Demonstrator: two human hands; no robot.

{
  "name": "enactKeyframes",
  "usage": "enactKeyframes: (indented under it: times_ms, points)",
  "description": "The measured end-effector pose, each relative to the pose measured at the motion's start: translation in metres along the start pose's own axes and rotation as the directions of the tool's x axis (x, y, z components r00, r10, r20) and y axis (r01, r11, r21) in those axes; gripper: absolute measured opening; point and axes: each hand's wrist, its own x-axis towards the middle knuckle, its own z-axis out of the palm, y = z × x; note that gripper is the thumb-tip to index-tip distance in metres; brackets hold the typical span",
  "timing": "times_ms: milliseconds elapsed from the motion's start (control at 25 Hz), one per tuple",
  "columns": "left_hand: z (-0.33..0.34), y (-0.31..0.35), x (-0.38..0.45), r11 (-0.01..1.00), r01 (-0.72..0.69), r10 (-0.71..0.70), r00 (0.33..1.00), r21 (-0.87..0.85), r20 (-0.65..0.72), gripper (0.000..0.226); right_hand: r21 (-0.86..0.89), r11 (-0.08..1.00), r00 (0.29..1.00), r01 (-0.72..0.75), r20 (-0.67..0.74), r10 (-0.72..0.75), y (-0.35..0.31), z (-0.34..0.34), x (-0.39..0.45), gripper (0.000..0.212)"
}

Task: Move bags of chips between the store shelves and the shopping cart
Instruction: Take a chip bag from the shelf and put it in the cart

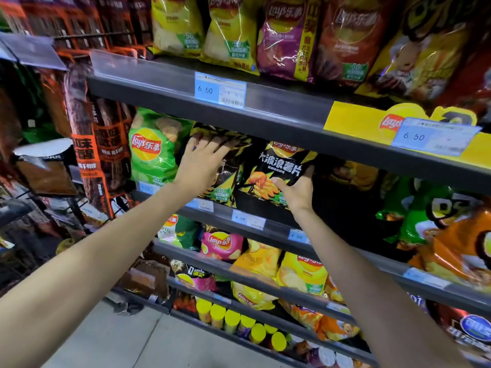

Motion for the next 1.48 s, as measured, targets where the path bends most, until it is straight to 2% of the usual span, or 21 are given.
enactKeyframes:
  times_ms: [80,200,440,600,760,960,1160,1360,1480]
  points:
    - [-0.002,-0.005,0.001,1.0,-0.03,0.03,0.999,-0.002,-0.021,0.059,-0.016,0.999,0.999,0.039,-0.009,-0.039,-0.006,0.011,0.007,0.087]
    - [-0.005,-0.007,0.001,0.999,-0.045,0.045,0.999,-0.028,0.0,0.062,-0.014,0.998,0.998,0.058,-0.036,-0.058,-0.011,0.022,0.02,0.105]
    - [-0.002,-0.008,-0.001,0.998,-0.04,0.039,0.999,-0.038,-0.019,0.063,-0.082,0.991,0.991,0.107,-0.078,-0.113,-0.001,0.02,0.039,0.091]
    - [0.004,-0.011,-0.001,0.999,-0.027,0.029,0.999,-0.044,0.029,0.061,-0.069,0.997,0.999,0.043,-0.023,-0.045,-0.001,0.018,0.047,0.077]
    - [0.008,-0.011,0.002,0.999,0.005,-0.003,0.999,-0.044,0.047,0.062,-0.138,0.986,0.995,0.093,-0.022,-0.097,0.001,0.018,0.049,0.088]
    - [0.013,-0.011,0.007,0.998,0.014,-0.011,0.999,-0.066,0.039,0.064,-0.092,0.995,0.999,0.034,0.018,-0.033,-0.002,0.032,0.043,0.091]
    - [0.012,-0.013,0.006,0.994,0.002,0.003,0.998,-0.106,0.055,0.062,-0.119,0.988,0.995,0.093,0.049,-0.088,-0.008,0.046,0.046,0.094]
    - [0.006,-0.014,0.007,0.994,0.022,-0.013,0.996,-0.102,0.093,0.061,-0.101,0.976,0.974,0.192,0.139,-0.177,-0.017,0.061,0.057,0.098]
    - [0.002,-0.013,0.006,0.994,0.034,-0.026,0.997,-0.108,0.072,0.06,-0.132,0.974,0.975,0.184,0.153,-0.163,-0.015,0.067,0.065,0.098]
